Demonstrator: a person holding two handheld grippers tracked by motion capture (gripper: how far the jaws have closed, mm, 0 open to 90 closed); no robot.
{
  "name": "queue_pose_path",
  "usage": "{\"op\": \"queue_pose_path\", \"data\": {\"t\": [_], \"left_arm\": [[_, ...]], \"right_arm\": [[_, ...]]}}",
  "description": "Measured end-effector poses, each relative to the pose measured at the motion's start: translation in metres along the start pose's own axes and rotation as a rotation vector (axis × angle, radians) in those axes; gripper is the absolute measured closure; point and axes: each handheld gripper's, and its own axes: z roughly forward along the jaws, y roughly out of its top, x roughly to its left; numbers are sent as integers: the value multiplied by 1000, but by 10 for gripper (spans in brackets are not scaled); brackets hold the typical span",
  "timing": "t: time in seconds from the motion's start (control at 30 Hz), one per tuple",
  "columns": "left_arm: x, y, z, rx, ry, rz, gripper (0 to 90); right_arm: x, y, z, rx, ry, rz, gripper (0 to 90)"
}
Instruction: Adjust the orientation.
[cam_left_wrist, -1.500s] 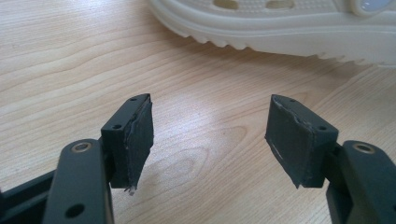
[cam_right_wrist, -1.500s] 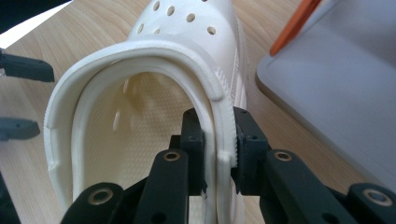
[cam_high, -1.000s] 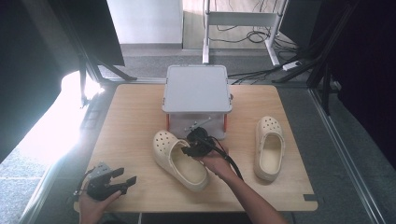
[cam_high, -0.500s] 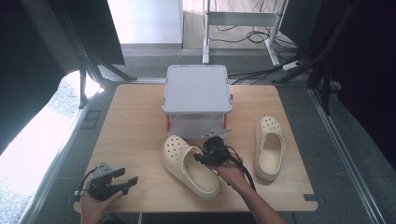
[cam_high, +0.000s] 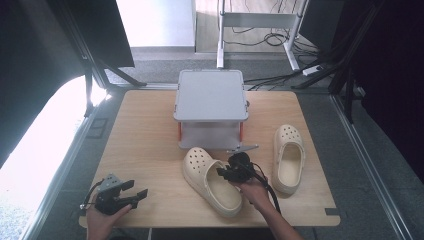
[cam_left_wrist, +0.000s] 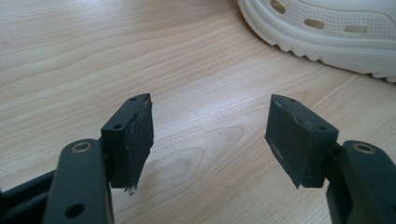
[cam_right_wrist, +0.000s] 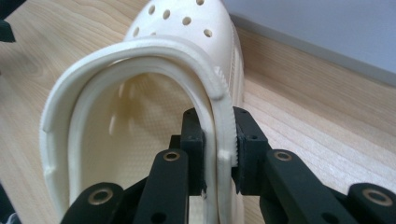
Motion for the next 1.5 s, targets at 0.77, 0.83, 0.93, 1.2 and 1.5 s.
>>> {"op": "queue_pose_path", "data": {"t": [0.77,0.83,0.93,1.2,1.5], "left_arm": [[-2,0,5,12,-3,8,330],[-2,0,6,14,-5,9,330],[-2,-1,7,16,-6,11,331],[-3,-1,5,11,-3,6,330],[-4,3,9,18,-12,24,330]], "right_arm": [[-12,-10,-43,-76,48,-37,494],[-15,-10,-50,-87,38,-33,491],[-20,-10,-55,-93,26,-28,488],[-43,-13,-70,-99,-50,-6,486],[-77,-22,-95,-83,-157,54,521]]}}
